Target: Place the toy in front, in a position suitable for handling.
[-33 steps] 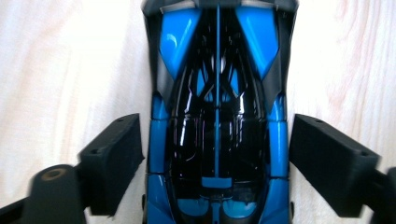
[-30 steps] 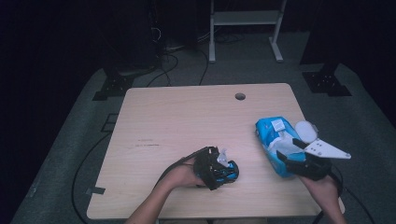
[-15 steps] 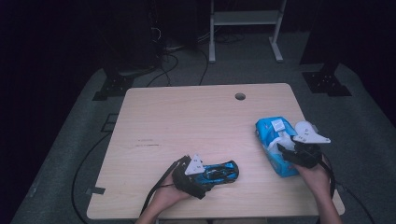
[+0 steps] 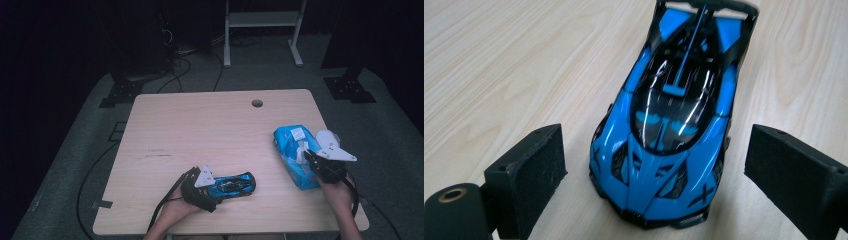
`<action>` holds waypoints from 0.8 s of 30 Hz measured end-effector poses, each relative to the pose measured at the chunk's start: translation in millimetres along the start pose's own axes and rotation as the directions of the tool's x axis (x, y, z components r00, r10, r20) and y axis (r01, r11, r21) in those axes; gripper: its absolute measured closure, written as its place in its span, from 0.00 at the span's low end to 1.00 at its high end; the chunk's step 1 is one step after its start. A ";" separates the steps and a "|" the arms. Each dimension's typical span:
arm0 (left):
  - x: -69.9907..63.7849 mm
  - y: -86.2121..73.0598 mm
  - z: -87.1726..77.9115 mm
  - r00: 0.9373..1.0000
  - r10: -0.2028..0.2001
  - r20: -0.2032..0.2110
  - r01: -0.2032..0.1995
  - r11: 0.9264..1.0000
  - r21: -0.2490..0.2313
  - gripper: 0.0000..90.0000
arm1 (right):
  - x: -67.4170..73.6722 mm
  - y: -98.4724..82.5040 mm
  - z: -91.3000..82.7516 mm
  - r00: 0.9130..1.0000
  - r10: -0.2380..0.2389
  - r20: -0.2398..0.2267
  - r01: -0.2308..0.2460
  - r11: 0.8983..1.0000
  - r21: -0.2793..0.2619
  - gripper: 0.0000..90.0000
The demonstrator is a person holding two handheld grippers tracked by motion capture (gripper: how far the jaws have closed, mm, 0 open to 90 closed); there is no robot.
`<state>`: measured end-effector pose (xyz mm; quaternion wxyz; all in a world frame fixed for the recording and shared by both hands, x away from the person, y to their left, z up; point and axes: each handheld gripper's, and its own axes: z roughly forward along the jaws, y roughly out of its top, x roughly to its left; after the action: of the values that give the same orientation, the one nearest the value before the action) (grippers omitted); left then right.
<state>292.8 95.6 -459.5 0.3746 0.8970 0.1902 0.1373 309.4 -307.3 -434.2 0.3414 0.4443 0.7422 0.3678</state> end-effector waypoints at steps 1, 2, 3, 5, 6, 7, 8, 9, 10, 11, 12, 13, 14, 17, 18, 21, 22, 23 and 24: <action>0.2 -0.5 0.3 1.000 -0.003 0.005 0.003 1.000 -0.002 0.10 | 0.3 0.7 -2.8 1.000 -0.001 0.001 0.001 1.000 -0.006 0.94; 0.5 -0.9 0.3 1.000 -0.003 0.005 0.003 1.000 -0.003 0.10 | 0.7 1.9 -6.0 1.000 -0.009 -0.003 0.009 1.000 -0.010 0.95; 0.7 -1.1 0.1 1.000 0.000 0.005 0.000 1.000 -0.003 0.10 | 1.9 3.1 -10.2 1.000 -0.021 -0.002 0.021 1.000 -0.023 0.95; 1.3 -1.4 -0.7 1.000 0.002 0.009 -0.002 1.000 -0.006 0.10 | 2.6 5.8 -18.3 0.999 -0.045 0.001 0.045 0.998 -0.046 0.95; 1.5 -1.6 -1.1 1.000 0.005 0.011 -0.005 1.000 -0.008 0.10 | 3.0 6.9 -22.5 0.999 -0.043 -0.003 0.043 0.997 -0.060 0.95; 1.5 -1.6 -1.1 1.000 0.005 0.011 -0.005 1.000 -0.008 0.10 | 2.6 8.0 -26.2 0.999 -0.043 -0.006 0.043 0.996 -0.076 0.95; 1.5 -1.8 -1.4 1.000 0.011 0.008 -0.011 1.000 -0.007 0.10 | 2.1 9.4 -29.3 0.999 -0.036 -0.014 0.034 0.995 -0.094 0.95; 1.5 -1.8 -1.4 1.000 0.011 0.008 -0.011 1.000 -0.007 0.10 | 2.1 9.4 -29.3 0.999 -0.036 -0.014 0.034 0.995 -0.094 0.95; 1.4 -1.9 -1.5 1.000 0.014 0.005 -0.014 1.000 -0.006 0.10 | 2.3 13.2 -35.0 0.999 -0.023 -0.033 0.019 0.993 -0.117 0.95; 1.4 -1.9 -1.7 1.000 0.014 0.005 -0.014 1.000 -0.005 0.10 | 2.3 13.2 -35.0 0.999 -0.023 -0.033 0.019 0.993 -0.117 0.95; 1.5 -1.8 -2.3 1.000 0.013 0.006 -0.013 1.000 -0.008 0.10 | 5.8 19.2 -42.4 0.998 -0.044 -0.040 0.037 0.988 -0.152 0.95; 1.5 -1.7 -3.0 1.000 0.015 0.004 -0.015 1.000 -0.009 0.10 | 5.8 19.2 -42.4 0.998 -0.044 -0.040 0.037 0.988 -0.152 0.95; 1.6 -1.6 -3.7 1.000 0.015 0.001 -0.015 1.000 -0.014 0.10 | 7.6 21.7 -45.2 0.998 -0.043 -0.048 0.034 0.986 -0.164 0.95; 2.5 -2.0 -5.4 1.000 0.016 -0.001 -0.016 1.000 -0.018 0.10 | 16.0 32.9 -55.5 0.994 -0.055 -0.093 0.035 0.978 -0.204 0.95; 2.7 -2.3 -5.1 1.000 0.017 -0.002 -0.017 1.000 -0.018 0.10 | 19.9 36.7 -57.9 0.991 -0.069 -0.111 0.043 0.976 -0.215 0.95; 2.7 -3.2 -4.7 1.000 0.028 -0.006 -0.028 1.000 -0.009 0.10 | 41.9 51.4 -66.9 0.976 -0.134 -0.173 0.090 0.966 -0.244 0.95; 2.7 -3.2 -4.7 1.000 0.028 -0.006 -0.028 1.000 -0.009 0.10 | 41.9 51.4 -66.9 0.976 -0.134 -0.173 0.090 0.966 -0.244 0.95; 2.4 -3.2 -5.0 1.000 0.026 -0.005 -0.026 1.000 -0.013 0.10 | 47.3 55.2 -69.0 0.969 -0.144 -0.202 0.092 0.964 -0.248 0.95; 2.3 -3.2 -5.3 1.000 0.030 -0.007 -0.030 0.999 -0.016 0.10 | 52.4 58.8 -70.6 0.959 -0.148 -0.241 0.086 0.964 -0.252 0.95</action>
<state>292.0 102.0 -457.9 0.3790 0.8963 0.1770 0.1473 255.0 -257.0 -358.7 0.3142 0.3032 0.7556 0.4882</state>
